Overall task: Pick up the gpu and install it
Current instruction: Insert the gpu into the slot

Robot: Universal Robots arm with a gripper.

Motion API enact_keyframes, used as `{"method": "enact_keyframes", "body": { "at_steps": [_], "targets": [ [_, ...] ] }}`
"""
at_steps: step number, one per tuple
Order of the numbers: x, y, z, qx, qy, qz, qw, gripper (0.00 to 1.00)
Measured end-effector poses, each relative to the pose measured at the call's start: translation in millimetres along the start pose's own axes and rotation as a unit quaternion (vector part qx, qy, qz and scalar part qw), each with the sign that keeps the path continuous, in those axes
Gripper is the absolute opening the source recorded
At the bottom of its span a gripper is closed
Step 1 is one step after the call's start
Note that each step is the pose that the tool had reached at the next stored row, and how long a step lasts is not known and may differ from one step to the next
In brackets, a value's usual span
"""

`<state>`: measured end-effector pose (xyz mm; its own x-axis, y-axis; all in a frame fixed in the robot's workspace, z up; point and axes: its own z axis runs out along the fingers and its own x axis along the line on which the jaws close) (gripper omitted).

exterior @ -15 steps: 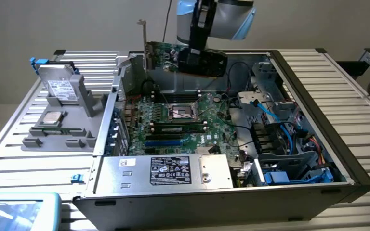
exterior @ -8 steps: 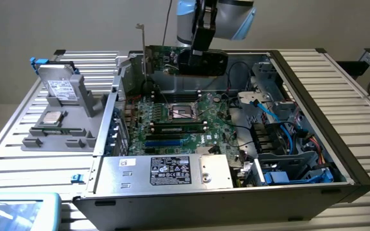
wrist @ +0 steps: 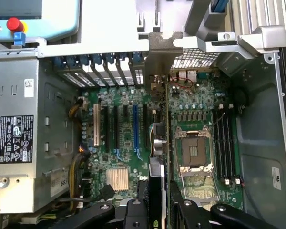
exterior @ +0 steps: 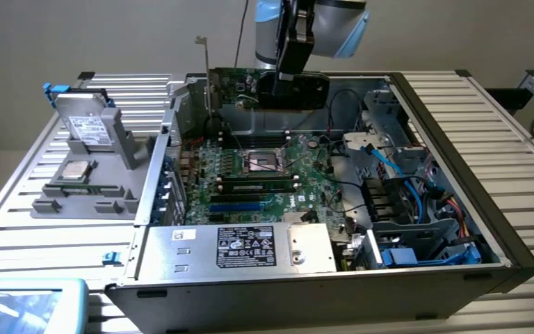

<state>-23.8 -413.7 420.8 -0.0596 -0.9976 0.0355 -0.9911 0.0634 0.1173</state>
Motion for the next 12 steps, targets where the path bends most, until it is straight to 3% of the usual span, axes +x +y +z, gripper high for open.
{"method": "enact_keyframes", "body": {
  "at_steps": [4, 5, 12],
  "targets": [
    [0.0, 2.1, 0.8, 0.0112, 0.0074, -0.002, 0.9999, 0.28],
    [-0.1, 3.0, 1.3, 0.0126, 0.0083, -0.002, 0.9999, 0.28],
    [0.2, 8.5, 2.5, 0.0131, 0.0088, -0.004, 0.9999, 0.28]
  ]
}}
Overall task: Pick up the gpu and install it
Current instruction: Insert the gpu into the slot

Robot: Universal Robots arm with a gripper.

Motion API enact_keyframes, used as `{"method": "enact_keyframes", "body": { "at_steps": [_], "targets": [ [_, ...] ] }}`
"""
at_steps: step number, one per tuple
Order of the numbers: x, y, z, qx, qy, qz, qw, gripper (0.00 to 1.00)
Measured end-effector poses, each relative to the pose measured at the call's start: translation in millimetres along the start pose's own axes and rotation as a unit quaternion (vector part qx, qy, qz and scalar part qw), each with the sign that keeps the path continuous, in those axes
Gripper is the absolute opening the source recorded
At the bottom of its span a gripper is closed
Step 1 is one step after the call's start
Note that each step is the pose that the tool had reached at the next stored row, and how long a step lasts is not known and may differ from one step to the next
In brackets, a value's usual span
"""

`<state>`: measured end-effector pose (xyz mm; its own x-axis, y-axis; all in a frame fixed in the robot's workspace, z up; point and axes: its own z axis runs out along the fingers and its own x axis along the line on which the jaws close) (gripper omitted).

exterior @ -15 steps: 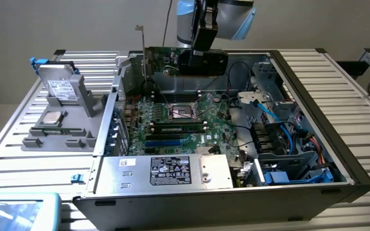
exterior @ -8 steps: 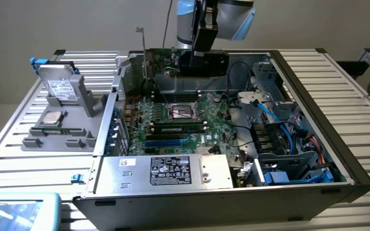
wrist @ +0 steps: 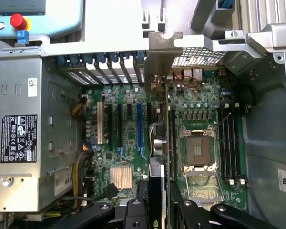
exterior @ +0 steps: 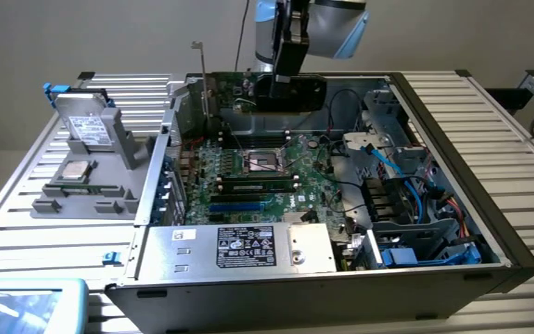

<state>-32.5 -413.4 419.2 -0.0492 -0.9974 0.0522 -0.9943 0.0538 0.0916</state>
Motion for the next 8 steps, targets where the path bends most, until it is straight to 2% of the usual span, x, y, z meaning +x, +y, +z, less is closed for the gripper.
{"method": "enact_keyframes", "body": {
  "at_steps": [8],
  "targets": [
    [-0.2, 1.4, 5.9, 0.0001, -0.0005, -0.001, 1.0000, 0.28]
  ]
}}
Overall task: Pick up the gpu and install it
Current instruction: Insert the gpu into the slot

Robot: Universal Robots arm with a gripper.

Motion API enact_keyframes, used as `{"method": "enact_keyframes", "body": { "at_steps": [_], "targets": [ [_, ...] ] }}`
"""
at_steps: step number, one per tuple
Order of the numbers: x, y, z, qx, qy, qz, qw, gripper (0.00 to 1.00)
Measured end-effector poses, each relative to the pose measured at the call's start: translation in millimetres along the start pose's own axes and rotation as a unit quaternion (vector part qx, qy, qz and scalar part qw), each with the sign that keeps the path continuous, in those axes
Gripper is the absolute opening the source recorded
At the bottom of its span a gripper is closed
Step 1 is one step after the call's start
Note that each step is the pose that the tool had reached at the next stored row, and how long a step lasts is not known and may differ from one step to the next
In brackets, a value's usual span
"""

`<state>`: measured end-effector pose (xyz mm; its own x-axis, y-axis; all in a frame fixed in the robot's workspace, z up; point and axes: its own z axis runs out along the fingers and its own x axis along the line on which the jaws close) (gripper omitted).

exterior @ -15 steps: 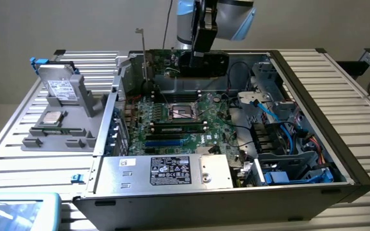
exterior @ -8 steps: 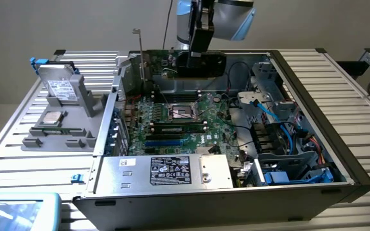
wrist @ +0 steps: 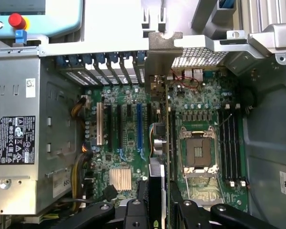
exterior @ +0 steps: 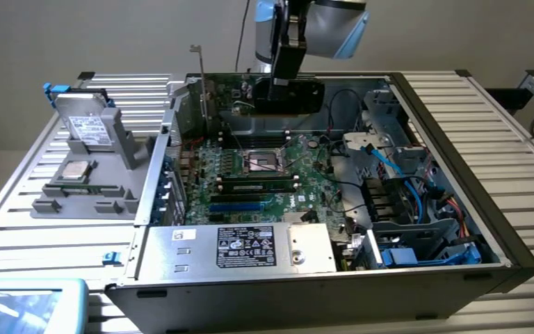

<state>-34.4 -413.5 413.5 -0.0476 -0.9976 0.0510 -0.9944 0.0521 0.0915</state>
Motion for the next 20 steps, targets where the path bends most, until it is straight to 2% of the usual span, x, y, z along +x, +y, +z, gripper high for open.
{"method": "enact_keyframes", "body": {
  "at_steps": [7, 20],
  "targets": [
    [-0.5, 1.7, 12.9, 0.0016, 0.0000, 0.000, 1.0000, 0.28],
    [-0.7, 8.6, 37.4, 0.0024, 0.0001, -0.002, 1.0000, 0.28]
  ]
}}
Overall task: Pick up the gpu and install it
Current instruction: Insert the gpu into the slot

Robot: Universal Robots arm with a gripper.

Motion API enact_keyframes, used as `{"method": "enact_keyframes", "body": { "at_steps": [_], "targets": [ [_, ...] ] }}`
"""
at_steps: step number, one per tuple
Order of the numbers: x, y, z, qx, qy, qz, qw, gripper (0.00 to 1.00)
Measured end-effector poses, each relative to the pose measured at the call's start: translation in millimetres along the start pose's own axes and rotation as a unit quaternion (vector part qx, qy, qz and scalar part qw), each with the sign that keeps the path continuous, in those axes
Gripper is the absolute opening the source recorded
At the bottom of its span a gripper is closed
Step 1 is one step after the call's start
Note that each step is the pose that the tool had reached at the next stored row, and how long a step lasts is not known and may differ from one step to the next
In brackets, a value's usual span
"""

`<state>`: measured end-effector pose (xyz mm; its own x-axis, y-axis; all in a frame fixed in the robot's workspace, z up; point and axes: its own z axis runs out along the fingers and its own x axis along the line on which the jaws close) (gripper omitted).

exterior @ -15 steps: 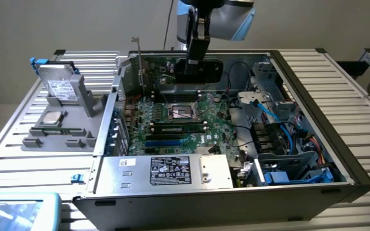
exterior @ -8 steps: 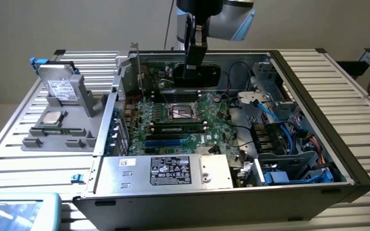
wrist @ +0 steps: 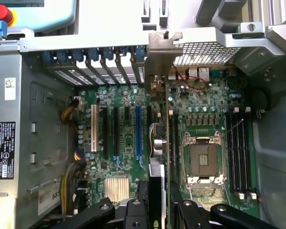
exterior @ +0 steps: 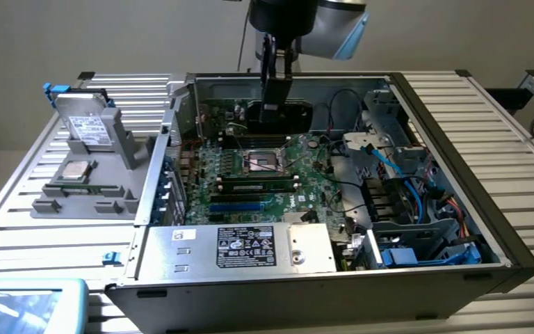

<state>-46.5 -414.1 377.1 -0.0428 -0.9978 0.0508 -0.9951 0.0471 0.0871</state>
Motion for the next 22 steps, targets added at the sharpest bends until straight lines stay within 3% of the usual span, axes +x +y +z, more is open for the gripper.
{"method": "enact_keyframes", "body": {
  "at_steps": [11, 22],
  "targets": [
    [2.1, 2.1, 20.0, 0.0007, 0.0007, -0.008, 1.0000, 0.28],
    [8.0, 9.0, 33.5, 0.0011, 0.0013, -0.015, 0.9999, 0.28]
  ]
}}
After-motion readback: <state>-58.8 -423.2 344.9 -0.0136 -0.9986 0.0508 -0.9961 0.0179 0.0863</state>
